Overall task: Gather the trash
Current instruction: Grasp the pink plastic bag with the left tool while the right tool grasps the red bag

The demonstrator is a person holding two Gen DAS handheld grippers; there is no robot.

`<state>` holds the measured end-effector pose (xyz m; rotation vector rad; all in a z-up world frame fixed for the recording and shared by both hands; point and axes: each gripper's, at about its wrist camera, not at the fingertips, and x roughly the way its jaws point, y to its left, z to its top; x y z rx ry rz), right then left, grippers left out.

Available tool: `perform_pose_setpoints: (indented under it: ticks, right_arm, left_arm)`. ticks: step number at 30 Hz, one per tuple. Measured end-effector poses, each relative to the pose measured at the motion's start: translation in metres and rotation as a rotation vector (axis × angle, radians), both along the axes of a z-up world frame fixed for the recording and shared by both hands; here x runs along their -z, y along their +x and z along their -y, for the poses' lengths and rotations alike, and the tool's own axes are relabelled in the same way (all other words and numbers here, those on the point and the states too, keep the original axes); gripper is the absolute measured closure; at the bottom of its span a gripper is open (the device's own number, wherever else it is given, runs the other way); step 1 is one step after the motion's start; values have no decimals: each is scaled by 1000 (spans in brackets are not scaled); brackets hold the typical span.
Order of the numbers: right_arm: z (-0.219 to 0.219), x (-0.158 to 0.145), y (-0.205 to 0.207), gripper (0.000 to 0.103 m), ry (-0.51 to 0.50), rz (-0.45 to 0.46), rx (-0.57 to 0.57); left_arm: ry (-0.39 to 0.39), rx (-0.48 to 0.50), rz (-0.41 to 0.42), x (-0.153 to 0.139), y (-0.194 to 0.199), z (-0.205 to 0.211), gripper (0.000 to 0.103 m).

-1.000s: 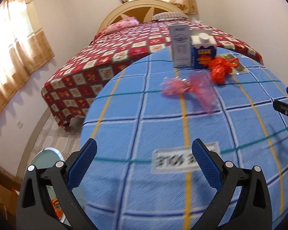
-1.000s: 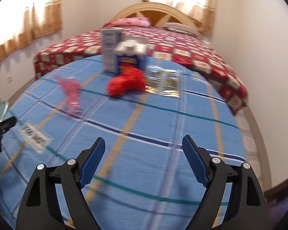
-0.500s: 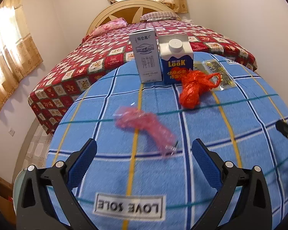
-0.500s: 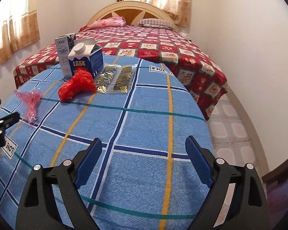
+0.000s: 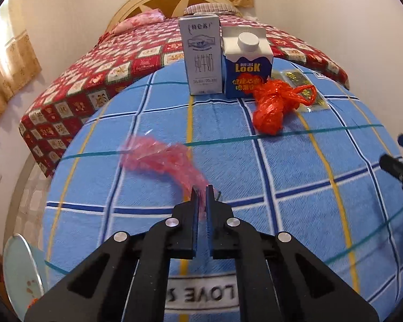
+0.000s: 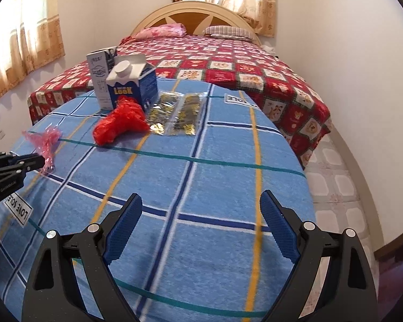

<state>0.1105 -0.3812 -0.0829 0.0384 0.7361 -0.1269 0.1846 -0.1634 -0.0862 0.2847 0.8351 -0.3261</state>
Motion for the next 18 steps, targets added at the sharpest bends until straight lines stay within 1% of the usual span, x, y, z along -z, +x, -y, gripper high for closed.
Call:
perform_pose_setpoints:
  ticks: [4,8,11,14,18]
  right_arm:
    - [-14,-7,13,15,-6,10,-21]
    - [-33,-16,33,15,-17,25,-55]
    - [-49,-22,54,15,-33,28,-81]
    - [-63,-23,74,15,-37,20,-101]
    - [-86,-17,107,15,-48,-1,-110]
  left_arm:
    - [12,-2,46,-12,-6,-19,99]
    - [25,-51,105,-26,1,-49,99]
    - [39,-114,120,-27,14,-74,99]
    - [52,-157,124,-25,27,-93,99]
    - [62,-205,128,-21,45,-112,99]
